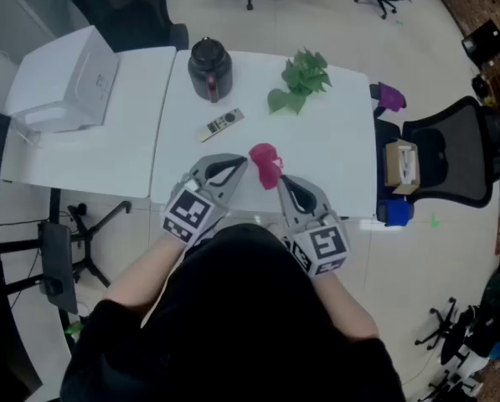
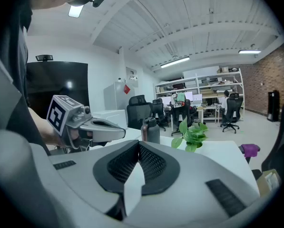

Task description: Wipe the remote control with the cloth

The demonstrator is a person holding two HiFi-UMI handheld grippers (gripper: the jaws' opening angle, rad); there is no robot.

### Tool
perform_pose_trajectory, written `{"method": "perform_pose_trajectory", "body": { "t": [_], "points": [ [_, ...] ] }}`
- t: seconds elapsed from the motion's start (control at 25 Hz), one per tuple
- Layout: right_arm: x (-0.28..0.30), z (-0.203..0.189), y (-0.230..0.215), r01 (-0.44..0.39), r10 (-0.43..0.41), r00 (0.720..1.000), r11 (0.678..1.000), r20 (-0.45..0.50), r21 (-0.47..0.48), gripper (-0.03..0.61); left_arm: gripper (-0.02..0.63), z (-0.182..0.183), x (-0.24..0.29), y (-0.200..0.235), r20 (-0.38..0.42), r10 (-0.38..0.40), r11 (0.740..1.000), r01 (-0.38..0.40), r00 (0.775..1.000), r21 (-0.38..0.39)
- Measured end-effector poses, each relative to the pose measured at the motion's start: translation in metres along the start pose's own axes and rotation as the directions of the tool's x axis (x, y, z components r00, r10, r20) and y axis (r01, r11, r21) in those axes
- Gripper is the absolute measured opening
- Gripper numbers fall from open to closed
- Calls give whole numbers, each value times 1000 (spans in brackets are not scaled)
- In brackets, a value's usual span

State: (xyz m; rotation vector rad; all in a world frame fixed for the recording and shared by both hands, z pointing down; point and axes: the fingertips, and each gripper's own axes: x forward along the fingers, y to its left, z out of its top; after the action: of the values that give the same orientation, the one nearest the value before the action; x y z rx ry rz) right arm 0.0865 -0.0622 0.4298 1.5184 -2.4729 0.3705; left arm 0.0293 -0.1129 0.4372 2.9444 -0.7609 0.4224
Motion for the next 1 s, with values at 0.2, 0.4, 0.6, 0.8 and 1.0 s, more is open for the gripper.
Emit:
{"method": "perform_pose_trajectory", "body": {
  "t": [0.2, 0.4, 0.6, 0.8, 1.0],
  "points": [
    [-5, -4, -4, 16, -16, 1000, 1000, -12, 3, 9, 122, -37, 13, 46, -74, 89, 996, -87, 993, 31],
    [-10, -6, -10, 48, -47, 998, 999, -30, 10, 9, 280, -93, 35, 109, -193, 163, 987, -159, 967, 38],
    [-16, -13, -17, 97, -95, 994, 995, -48, 22, 9, 308, -147, 62, 156, -312, 154, 988, -153, 937, 28],
    [-19, -16, -23, 138, -136, 989, 989, -58, 43, 9, 333, -194, 89, 175, -420, 92, 996, -86, 903, 34],
    [-20, -18, -25, 172, -164, 979, 984, -121, 54, 9, 333, -217, 109, 181, -468, 29, 1000, -28, 883, 11]
  ]
}}
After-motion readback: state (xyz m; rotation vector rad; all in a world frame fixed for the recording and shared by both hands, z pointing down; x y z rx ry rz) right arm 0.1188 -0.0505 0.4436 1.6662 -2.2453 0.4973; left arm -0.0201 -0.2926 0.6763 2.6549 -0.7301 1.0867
